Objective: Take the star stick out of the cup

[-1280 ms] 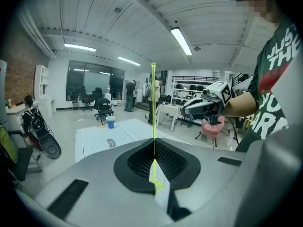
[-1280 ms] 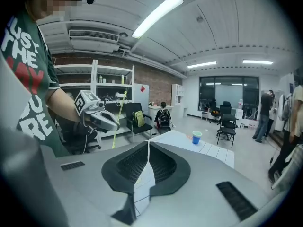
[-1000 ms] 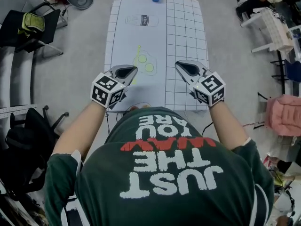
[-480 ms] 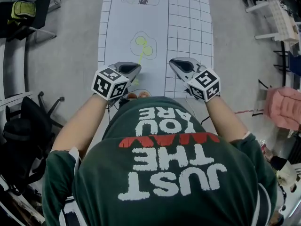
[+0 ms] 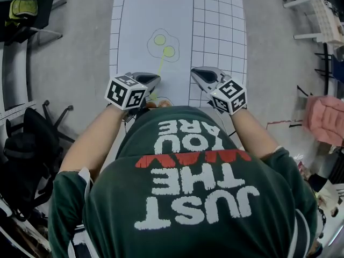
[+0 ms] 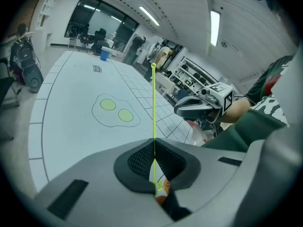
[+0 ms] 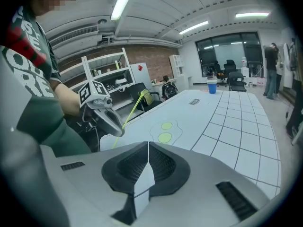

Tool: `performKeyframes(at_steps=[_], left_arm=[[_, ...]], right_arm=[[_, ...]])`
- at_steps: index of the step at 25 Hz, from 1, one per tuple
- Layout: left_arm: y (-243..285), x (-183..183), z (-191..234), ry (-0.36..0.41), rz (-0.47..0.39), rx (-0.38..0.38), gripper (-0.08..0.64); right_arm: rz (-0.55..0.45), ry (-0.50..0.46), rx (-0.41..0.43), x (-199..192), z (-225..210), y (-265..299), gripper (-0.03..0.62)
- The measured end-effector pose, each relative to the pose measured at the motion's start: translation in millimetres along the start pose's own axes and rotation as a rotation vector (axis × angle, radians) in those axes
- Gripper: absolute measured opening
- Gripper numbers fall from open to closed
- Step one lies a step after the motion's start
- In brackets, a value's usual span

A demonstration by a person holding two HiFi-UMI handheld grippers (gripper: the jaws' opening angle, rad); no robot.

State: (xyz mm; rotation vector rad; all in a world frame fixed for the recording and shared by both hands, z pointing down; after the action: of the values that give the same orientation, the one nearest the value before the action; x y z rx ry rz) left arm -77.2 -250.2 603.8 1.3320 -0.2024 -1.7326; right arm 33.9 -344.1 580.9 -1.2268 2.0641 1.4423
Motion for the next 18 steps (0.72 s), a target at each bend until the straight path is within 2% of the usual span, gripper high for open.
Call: performKeyframes(at_steps=[5, 18], left_arm=[[-0.1, -2.7, 1.7, -0.046, 0.009, -0.009, 0.011], [-1.2, 6.4, -5.7, -0.057, -0.005, -0.029, 0.011]], right_arm=[[-0.013, 0.033, 0.011, -5.1, -0.1, 1.8, 0.032], [-0.058, 0.057, 0.024, 4.2, 2.1, -3.8, 0.032]])
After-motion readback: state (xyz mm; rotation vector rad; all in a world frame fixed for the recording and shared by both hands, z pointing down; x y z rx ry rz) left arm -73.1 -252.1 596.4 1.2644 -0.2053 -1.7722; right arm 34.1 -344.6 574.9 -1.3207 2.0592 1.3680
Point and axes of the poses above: the fingertips, and each gripper's own axes: y forward along the fingers, z to its left, x out of its top, the point moved 3 cm from there along -y, backward along the fingers, and after that the axes turned 13 degrees about y, right-handed, at the moved point
